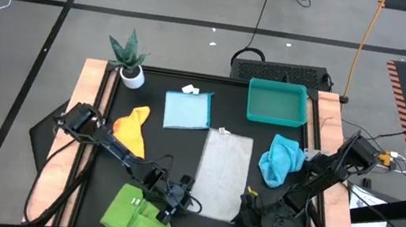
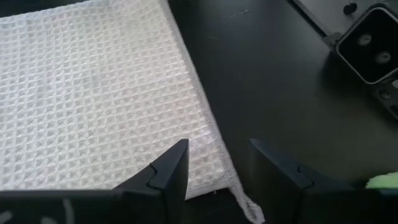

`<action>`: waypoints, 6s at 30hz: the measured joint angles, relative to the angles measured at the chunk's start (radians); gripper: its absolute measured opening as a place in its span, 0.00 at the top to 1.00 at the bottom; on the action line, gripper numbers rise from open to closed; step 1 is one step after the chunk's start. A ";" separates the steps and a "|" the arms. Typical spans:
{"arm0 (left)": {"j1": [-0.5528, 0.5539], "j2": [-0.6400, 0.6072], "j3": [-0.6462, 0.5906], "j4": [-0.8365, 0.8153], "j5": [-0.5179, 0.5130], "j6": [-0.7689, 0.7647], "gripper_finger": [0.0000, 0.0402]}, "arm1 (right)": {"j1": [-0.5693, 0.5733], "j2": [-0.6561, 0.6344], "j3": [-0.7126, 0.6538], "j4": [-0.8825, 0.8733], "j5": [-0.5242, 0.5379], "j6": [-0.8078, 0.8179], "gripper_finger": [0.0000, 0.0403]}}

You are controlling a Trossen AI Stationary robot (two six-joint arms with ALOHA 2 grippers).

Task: Fold microfiber towels
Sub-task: Fold the gray microfiber towel on the towel

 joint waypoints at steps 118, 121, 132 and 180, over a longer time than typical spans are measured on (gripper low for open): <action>0.026 -0.213 0.000 -0.108 0.164 -0.676 1.00 | -0.005 -0.195 0.000 -0.015 0.155 0.745 1.00; 0.101 -0.210 -0.001 -0.142 0.173 -0.623 1.00 | -0.034 -0.314 -0.001 -0.244 0.191 0.763 1.00; 0.356 -0.187 0.002 -0.263 0.182 -0.464 1.00 | -0.279 -0.467 0.001 -0.801 0.113 0.829 1.00; 0.320 -0.001 0.000 -0.113 0.045 -0.464 0.99 | -0.536 -0.414 -0.213 -0.461 -0.057 0.566 1.00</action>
